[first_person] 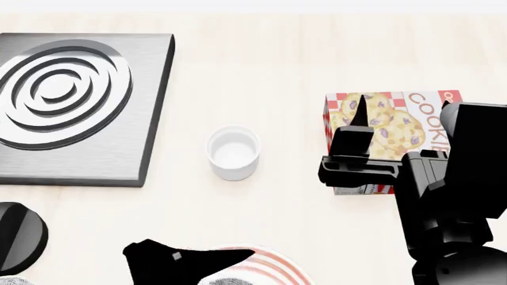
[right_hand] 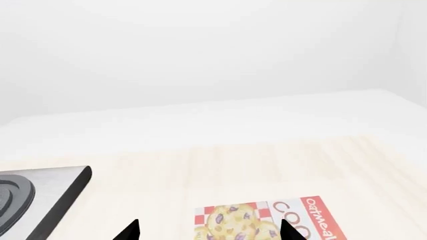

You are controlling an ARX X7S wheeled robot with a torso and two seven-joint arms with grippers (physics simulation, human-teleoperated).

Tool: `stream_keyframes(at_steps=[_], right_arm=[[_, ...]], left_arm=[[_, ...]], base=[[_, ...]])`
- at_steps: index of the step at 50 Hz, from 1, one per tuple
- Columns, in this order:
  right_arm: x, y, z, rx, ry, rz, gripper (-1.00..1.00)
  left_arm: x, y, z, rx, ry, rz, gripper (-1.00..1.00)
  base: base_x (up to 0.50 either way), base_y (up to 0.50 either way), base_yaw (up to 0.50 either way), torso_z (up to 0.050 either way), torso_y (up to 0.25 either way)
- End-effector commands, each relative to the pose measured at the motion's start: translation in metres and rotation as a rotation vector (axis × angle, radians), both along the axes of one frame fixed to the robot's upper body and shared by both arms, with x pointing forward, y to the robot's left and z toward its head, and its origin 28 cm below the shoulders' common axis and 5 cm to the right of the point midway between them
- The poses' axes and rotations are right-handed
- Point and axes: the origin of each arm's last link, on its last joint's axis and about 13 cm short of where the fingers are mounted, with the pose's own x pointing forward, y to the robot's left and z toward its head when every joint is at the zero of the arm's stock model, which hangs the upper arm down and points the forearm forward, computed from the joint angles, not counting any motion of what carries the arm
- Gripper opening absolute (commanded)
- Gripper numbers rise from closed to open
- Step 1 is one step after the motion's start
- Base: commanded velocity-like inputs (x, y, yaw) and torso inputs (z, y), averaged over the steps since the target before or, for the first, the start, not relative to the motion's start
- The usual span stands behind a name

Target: Pick the akita bowl on the stove and place it on the plate.

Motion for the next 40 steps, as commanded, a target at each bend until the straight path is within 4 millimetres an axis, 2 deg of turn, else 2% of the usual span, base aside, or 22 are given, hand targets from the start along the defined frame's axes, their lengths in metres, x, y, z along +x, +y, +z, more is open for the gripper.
stream_keyframes(at_steps=[1,18,40], right_arm=[[-0.001,0.0,0.001,-0.001,0.001,0.002,1.0],[0.0,0.0,-0.001,-0.002,0.001,0.003,1.0],[0.001,0.0,-0.001,-0.003,0.002,0.003,1.0]], left_arm=[[0.002,-0.002,0.013,-0.111,0.011,0.024,1.0],[0.007,0.001,0.026,-0.268,0.045,0.082,1.0],[0.021,0.014,0.044,-0.476,0.079,0.192,1.0]], base=[[0.0,0.0,0.0,0.0,0.0],[0.0,0.0,0.0,0.0,0.0],[0.0,0.0,0.0,0.0,0.0]])
